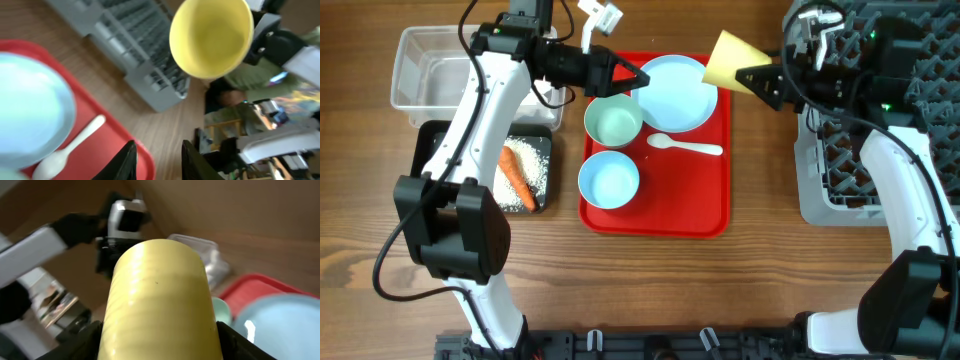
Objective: Sort waste into correct bins and load items into the dishwasher rack
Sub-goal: 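Release the cup from the left gripper and pull it right, then lower the yellow cup into the dish rack and open the right gripper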
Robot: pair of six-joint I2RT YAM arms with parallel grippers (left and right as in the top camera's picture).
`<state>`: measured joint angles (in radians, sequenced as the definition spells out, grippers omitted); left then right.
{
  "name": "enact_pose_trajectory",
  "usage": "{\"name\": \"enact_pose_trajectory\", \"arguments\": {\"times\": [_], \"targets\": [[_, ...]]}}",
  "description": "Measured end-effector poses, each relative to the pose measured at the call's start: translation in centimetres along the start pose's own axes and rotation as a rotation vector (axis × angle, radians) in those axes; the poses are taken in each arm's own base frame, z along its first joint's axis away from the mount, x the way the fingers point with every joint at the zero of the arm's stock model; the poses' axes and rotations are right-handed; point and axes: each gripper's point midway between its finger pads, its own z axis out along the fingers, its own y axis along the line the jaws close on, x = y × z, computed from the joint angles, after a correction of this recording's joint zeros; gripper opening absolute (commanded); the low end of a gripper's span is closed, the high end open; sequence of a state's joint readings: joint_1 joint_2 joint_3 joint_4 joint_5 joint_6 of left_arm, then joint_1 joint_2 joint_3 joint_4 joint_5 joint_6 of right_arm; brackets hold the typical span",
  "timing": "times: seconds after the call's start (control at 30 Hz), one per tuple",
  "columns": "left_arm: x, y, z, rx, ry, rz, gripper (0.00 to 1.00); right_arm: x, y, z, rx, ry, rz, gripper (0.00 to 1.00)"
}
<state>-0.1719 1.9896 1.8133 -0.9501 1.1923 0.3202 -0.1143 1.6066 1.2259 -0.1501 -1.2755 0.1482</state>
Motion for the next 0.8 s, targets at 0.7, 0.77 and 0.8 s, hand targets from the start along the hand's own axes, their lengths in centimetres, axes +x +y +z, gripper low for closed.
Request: {"name": "enact_pose_trajectory", "arguments": {"times": [0.7, 0.77, 0.8], "targets": [[2.2, 2.7, 2.8, -0.243, 0.140, 0.024, 0.31, 1.4, -3.7, -5.9, 0.681, 0.081, 0.224, 0.54], [2.5, 2.8, 3.4, -0.270, 0.162, 0.035, 0.32, 1.2, -2.9, -7.0, 0.740, 0.086, 0.232, 0.54], [2.7, 2.9, 3.7, -0.287, 0.175, 0.042, 0.32, 1.3, -2.7, -7.5, 0.770, 0.092, 0.244, 0.55]]}}
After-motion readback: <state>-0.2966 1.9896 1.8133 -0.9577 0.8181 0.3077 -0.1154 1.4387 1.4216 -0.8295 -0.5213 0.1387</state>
